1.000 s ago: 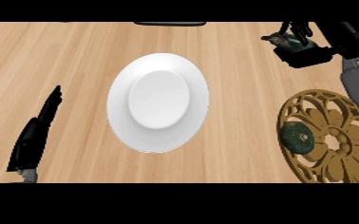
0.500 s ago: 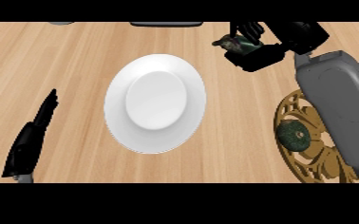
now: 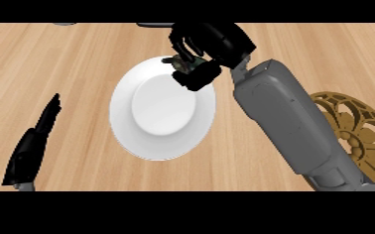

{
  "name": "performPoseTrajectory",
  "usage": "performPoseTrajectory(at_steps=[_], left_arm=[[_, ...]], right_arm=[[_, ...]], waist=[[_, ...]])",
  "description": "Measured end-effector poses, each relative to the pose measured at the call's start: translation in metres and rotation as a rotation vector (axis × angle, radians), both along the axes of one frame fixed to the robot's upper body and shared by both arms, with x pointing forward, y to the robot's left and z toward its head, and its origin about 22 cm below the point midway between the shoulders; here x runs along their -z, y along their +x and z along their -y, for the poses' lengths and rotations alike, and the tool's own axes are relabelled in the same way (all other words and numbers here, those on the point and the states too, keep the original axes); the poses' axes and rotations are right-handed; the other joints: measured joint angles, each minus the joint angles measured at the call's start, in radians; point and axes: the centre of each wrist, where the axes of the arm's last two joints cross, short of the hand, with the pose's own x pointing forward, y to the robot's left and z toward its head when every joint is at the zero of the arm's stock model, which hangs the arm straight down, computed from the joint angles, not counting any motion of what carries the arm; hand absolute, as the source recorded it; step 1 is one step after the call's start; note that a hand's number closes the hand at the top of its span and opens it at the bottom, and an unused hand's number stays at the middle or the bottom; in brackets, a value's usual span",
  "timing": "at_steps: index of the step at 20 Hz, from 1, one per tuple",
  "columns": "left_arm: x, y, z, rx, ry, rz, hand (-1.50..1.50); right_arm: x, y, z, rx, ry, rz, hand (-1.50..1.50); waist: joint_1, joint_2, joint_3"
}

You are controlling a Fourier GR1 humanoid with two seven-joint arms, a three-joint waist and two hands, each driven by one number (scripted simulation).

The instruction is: Pick the eggplant from the placemat and place it in the plate

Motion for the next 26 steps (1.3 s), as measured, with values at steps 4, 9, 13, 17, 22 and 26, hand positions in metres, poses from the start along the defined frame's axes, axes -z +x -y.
performPoseTrajectory(at_steps=[4,9,13,17,22,26], left_arm=[[-0.006,-0.001,-0.002,0.000,-0.003,0.001,0.00],[-0.002,0.001,0.003,0.012,-0.002,0.004,0.00],[-0.004,0.003,0.006,0.025,0.000,0.005,0.00],[-0.005,0.010,0.008,0.030,-0.006,0.010,0.00],[0.001,0.012,0.002,0.029,-0.004,0.002,0.00],[0.002,0.011,0.001,0.024,-0.006,0.004,0.00]], right_arm=[[0.018,0.003,-0.027,-0.014,-0.068,-0.054,1.50],[0.056,0.001,-0.055,-0.024,-0.119,-0.105,1.50],[0.078,0.000,-0.062,0.004,-0.089,-0.213,-1.50],[0.095,0.000,-0.069,0.083,-0.080,-0.287,-1.50],[0.102,0.002,-0.073,0.104,-0.010,-0.306,-1.50],[0.093,0.004,-0.071,0.135,0.160,-0.318,-1.50]], waist=[[0.004,0.001,0.000],[0.013,0.004,0.000],[0.026,0.007,0.000],[0.033,0.008,0.000],[0.031,0.008,0.000],[0.028,0.007,0.000]])
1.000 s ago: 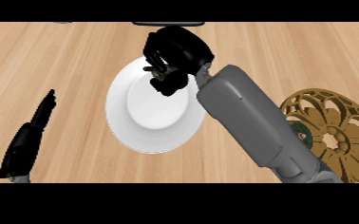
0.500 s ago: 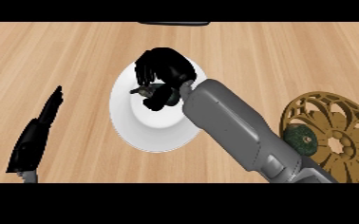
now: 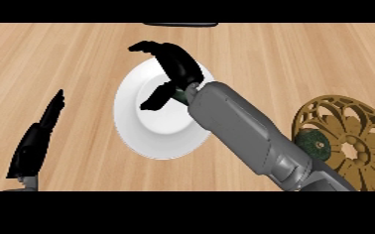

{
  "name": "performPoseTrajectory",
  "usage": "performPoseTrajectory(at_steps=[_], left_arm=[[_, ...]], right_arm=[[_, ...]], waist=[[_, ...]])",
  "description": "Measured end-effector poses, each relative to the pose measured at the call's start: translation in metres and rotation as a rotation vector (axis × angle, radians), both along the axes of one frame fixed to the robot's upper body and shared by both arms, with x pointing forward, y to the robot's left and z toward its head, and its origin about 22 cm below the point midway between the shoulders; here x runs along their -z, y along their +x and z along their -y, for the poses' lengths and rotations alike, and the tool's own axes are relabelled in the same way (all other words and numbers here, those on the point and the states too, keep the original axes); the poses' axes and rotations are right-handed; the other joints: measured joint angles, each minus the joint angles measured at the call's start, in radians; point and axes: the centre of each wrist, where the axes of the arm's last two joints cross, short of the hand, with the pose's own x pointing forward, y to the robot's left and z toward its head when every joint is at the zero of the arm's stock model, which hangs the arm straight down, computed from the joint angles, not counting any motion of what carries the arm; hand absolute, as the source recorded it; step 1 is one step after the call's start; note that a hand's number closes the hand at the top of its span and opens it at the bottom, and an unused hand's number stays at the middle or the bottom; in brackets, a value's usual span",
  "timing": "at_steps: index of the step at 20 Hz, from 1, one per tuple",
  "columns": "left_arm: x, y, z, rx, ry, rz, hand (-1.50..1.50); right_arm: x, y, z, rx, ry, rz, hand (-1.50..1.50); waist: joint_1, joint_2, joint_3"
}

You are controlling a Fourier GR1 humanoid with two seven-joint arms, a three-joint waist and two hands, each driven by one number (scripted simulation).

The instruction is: Pick the eggplant from the placemat and place it in the plate

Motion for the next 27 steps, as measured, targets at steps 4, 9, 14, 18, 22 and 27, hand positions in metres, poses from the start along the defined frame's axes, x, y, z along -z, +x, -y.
performPoseTrajectory(at_steps=[4,9,14,18,22,27], left_arm=[[0.000,-0.005,0.002,-0.010,0.001,-0.001,0.00],[-0.001,-0.009,0.004,-0.020,0.005,-0.002,0.00],[-0.001,-0.012,0.002,-0.010,0.004,0.003,0.00],[0.000,-0.009,-0.001,-0.013,0.004,0.003,0.00],[-0.001,-0.007,0.001,-0.007,0.002,0.004,0.00],[-0.006,-0.010,0.002,0.007,-0.003,0.007,0.00]], right_arm=[[-0.005,0.014,0.014,0.103,0.143,-0.013,-1.50],[-0.010,0.034,0.052,0.184,0.294,-0.063,-1.50],[0.004,0.056,0.120,0.202,0.435,-0.082,-1.50],[0.007,0.068,0.169,0.182,0.485,-0.053,-1.50],[0.012,0.073,0.219,0.163,0.486,-0.015,-1.50],[0.017,0.076,0.259,0.166,0.480,-0.003,-1.50]], waist=[[-0.009,-0.001,0.000],[-0.023,-0.002,0.001],[-0.020,0.001,0.001],[-0.018,0.003,0.001],[-0.012,0.005,0.001],[0.000,0.008,0.001]])
